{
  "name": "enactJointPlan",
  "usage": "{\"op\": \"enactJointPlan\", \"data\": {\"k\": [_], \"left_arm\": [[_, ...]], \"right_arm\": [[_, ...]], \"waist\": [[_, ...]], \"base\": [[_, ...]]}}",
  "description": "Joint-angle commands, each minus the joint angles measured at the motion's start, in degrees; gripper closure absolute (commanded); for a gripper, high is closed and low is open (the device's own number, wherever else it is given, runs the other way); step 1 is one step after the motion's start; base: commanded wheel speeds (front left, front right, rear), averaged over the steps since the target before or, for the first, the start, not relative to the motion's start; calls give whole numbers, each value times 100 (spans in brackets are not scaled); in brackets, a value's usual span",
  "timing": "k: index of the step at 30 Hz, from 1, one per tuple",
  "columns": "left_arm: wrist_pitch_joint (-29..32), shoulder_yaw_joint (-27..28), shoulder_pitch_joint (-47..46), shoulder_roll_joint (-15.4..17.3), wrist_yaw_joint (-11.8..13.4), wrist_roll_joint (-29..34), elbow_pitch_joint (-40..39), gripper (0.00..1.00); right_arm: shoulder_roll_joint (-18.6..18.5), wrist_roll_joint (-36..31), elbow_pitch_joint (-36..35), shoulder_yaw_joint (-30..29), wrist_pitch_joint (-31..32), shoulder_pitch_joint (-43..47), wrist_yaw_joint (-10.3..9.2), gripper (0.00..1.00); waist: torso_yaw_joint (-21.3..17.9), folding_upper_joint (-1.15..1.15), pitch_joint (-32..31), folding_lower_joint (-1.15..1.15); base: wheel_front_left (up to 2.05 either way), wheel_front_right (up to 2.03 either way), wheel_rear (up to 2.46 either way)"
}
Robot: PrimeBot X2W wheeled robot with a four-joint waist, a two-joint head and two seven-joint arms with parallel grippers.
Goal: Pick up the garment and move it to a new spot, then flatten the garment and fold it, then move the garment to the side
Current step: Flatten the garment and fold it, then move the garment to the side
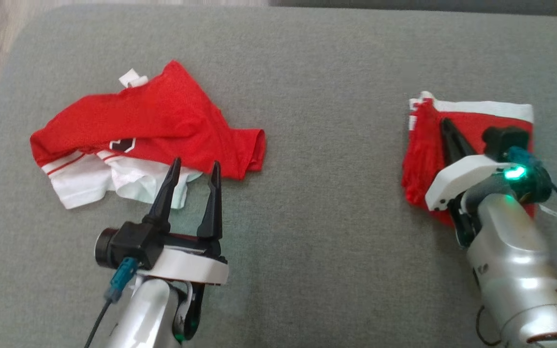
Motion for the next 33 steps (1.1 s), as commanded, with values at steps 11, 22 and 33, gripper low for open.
{"op": "enactJointPlan", "data": {"k": [11, 22, 33], "left_arm": [[-55, 359, 146, 27, 46, -5, -162, 0], [-55, 444, 446, 27, 49, 28, -139, 0], [-55, 484, 526, 27, 52, 30, -136, 0]], "right_arm": [[105, 155, -2497, -638, -99, 1228, -4, 100], [105, 187, -3824, -697, -25, 2778, -4, 0], [105, 328, -4249, -669, 158, 3094, -4, 0]], "waist": [[-437, 0, -570, 0], [-598, 0, -906, 0], [-594, 0, -954, 0]], "base": [[0, 0, 0], [0, 0, 0], [0, 0, 0]]}}
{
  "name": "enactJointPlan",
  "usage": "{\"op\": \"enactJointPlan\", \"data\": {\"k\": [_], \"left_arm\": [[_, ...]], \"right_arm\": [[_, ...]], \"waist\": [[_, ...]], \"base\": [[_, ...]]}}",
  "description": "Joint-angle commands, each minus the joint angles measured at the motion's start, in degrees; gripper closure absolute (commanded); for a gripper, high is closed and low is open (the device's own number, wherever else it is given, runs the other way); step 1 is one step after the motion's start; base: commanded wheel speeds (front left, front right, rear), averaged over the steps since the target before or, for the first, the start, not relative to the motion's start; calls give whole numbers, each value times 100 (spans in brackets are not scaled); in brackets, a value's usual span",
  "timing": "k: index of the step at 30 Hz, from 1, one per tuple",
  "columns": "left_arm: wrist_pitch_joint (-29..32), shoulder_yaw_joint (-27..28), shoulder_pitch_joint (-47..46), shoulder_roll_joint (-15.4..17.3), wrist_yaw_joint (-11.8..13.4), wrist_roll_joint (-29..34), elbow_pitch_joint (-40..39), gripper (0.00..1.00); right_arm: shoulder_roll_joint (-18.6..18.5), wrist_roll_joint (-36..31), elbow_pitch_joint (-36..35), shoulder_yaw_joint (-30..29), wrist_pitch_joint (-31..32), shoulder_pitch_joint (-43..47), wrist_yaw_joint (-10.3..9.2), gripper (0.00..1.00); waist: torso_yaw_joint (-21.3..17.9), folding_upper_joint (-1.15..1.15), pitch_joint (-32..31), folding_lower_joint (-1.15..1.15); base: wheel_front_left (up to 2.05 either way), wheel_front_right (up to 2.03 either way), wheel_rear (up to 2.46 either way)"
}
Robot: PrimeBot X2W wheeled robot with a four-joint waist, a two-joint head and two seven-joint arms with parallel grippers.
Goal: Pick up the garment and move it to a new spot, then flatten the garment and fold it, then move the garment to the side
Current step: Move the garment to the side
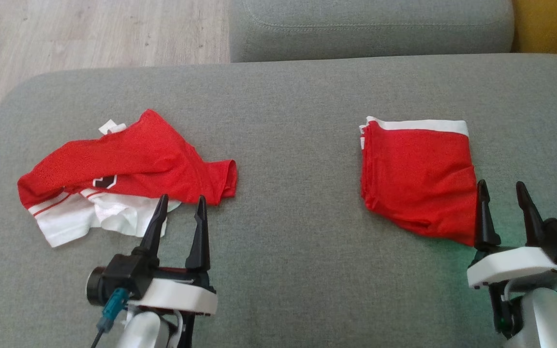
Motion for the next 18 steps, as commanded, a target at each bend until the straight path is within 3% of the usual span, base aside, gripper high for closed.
{"op": "enactJointPlan", "data": {"k": [1, 11, 18], "left_arm": [[-55, 175, -120, 22, 43, 24, -168, 0], [-55, 125, -221, 22, 7, 79, -204, 0], [-55, 38, -393, 22, -43, 68, -190, 0]], "right_arm": [[-19, 25, -230, 140, 17, -97, -4, 0], [-19, -13, -229, 101, 256, -383, -4, 0], [-19, -142, 407, -289, 765, -1087, -4, 0]], "waist": [[7, 0, 1, 0], [86, 0, 270, 0], [257, 0, 616, 0]], "base": [[0, 0, 0], [0, 0, 0], [0, 0, 0]]}}
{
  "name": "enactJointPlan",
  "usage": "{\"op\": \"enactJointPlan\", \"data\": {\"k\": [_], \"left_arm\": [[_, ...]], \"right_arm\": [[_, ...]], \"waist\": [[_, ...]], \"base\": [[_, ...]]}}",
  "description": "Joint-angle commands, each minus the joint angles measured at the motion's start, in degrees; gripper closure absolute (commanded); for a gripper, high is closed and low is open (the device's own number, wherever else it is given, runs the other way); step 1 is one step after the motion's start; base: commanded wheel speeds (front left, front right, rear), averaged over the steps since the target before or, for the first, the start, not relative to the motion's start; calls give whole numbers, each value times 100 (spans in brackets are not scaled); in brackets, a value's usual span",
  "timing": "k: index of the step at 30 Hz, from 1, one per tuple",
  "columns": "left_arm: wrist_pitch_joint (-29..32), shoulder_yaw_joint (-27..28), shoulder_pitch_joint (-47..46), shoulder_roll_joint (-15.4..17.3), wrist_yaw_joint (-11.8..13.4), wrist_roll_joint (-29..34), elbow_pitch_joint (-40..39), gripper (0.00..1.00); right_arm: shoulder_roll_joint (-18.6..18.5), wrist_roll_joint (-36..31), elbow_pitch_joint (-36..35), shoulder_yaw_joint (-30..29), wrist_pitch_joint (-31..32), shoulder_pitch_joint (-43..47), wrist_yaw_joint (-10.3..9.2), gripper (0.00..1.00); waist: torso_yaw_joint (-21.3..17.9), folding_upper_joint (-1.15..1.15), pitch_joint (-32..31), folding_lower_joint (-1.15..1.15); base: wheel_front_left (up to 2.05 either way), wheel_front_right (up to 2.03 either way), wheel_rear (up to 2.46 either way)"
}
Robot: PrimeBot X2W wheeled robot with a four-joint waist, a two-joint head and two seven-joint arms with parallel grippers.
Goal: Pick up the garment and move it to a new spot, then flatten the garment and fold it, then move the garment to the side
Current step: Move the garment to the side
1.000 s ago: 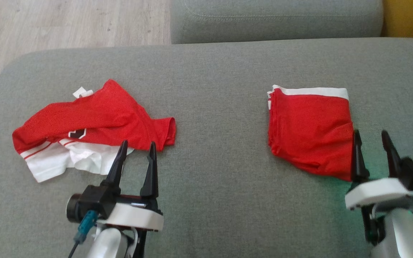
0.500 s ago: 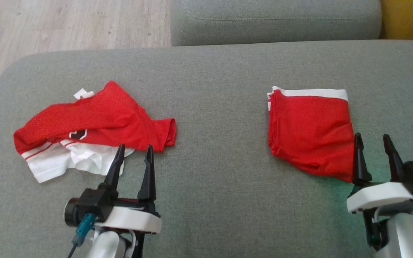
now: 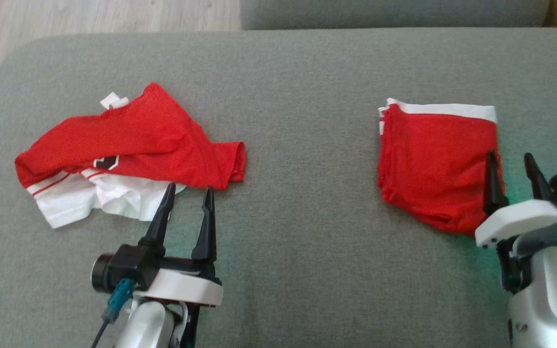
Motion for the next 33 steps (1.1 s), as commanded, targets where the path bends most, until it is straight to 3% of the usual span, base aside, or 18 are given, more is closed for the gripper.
{"op": "enactJointPlan", "data": {"k": [1, 8, 12, 13, 14, 15, 23, 33], "left_arm": [[-55, 137, -230, 22, -27, 3, -174, 0], [-55, 54, -336, 22, -25, -41, -129, 0], [-55, 62, -398, 22, -30, -39, -122, 0], [-55, 66, -409, 22, -29, -39, -120, 0], [-55, 73, -420, 22, -27, -39, -116, 0], [-55, 83, -428, 22, -24, -38, -110, 0], [-55, 166, -411, 22, 4, -14, -110, 0], [-55, 159, -448, 22, 12, -28, -163, 0]], "right_arm": [[-20, -39, -32, 34, 56, -224, -4, 0], [-20, -384, 1099, -607, 389, -862, -4, 0], [-20, -492, 1694, -585, 554, -1095, -4, 0], [-20, -523, 1807, -563, 579, -1135, -4, 4], [-20, -559, 1890, -535, 577, -1173, -4, 63], [-20, -600, 1945, -507, 553, -1204, -4, 100], [-251, -1266, 1638, -415, 322, -1339, -4, 100], [-1506, -1541, 1329, -12, 740, -1202, -4, 100]], "waist": [[88, 0, 98, -1], [272, 0, 281, -1], [317, 0, 352, -1], [318, 0, 359, -1], [314, 0, 363, -1], [304, 0, 361, -1], [66, 0, 232, -1], [-45, 0, 238, -1]], "base": [[0, 0, 0], [0, 0, 0], [0, 0, 0], [0, 0, 0], [0, 0, 0], [0, 0, 0], [0, 0, 0], [0, 0, 0]]}}
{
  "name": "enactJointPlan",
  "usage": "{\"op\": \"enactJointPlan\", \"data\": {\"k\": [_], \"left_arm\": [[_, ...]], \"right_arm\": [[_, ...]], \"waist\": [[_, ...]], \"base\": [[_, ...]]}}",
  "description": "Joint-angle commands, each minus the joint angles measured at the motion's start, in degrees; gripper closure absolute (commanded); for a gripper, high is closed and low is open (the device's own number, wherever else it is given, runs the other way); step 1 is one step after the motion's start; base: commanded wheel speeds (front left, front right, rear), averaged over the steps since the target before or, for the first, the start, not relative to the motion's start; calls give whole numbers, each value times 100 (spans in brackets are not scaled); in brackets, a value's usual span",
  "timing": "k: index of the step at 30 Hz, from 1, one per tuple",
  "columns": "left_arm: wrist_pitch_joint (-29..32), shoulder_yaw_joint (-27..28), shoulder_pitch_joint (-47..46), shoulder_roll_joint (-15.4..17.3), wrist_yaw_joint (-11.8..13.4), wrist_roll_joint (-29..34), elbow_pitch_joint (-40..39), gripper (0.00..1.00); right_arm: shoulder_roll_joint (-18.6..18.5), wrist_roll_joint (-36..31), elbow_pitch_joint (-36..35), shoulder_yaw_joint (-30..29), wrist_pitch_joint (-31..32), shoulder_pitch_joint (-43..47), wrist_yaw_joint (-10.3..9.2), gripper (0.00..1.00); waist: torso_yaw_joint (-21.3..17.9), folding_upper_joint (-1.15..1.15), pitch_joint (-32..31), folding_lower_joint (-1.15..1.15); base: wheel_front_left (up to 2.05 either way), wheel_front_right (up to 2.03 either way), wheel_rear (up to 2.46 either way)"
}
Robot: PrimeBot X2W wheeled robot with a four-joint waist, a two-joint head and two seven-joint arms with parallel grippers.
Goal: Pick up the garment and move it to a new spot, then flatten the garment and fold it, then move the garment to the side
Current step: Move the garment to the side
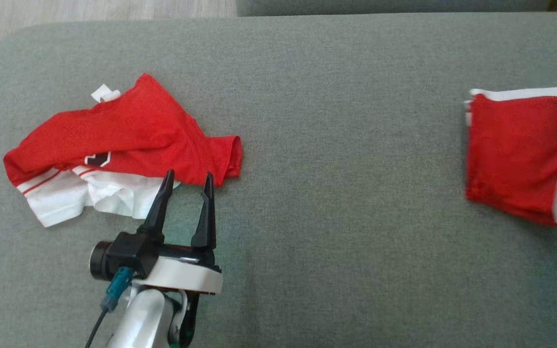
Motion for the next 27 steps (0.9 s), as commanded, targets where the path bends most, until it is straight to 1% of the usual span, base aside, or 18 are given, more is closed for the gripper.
{"op": "enactJointPlan", "data": {"k": [1, 5, 9, 11, 14, 17, 25, 26, 27], "left_arm": [[-55, 180, -199, 25, -1, -19, -207, 0], [-55, 215, -215, 25, -33, 15, -215, 0], [-55, 247, -247, 25, -60, 28, -205, 0], [-55, 251, -270, 25, -70, 27, -200, 0], [-55, 247, -293, 25, -74, 19, -194, 0], [-55, 241, -297, 25, -66, 6, -194, 0], [-55, 252, -274, 25, -45, 16, -180, 0], [-55, 254, -275, 25, -45, 20, -177, 0], [-55, 253, -278, 25, -46, 22, -175, 0]], "right_arm": [[-259, -34, -202, 145, 37, 10, -4, 100], [-844, -143, -152, 206, 151, 28, -4, 100], [-1322, -283, -14, 144, 203, -8, -4, 100], [-1499, -343, 82, 81, 196, -46, -4, 100], [-1607, -416, 218, -4, 178, -105, -4, 100], [-1632, -484, 318, -69, 149, -157, -4, 100], [-1555, -767, 331, -224, 28, -330, -4, 100], [-1542, -817, 290, -247, -28, -359, -4, 54], [-1521, -858, 257, -282, -75, -385, -4, 0]], "waist": [[12, 0, 37, 0], [70, 0, 119, 0], [144, 0, 178, 0], [183, 0, 206, 0], [235, 0, 226, 0], [268, 0, 235, 0], [266, 0, 211, 0], [260, 0, 205, 0], [255, 0, 196, 0]], "base": [[0, 0, 0], [0, 0, 0], [0, 0, 0], [0, 0, 0], [0, 0, 0], [0, 0, 0], [0, 0, 0], [0, 0, 0], [0, 0, 0]]}}
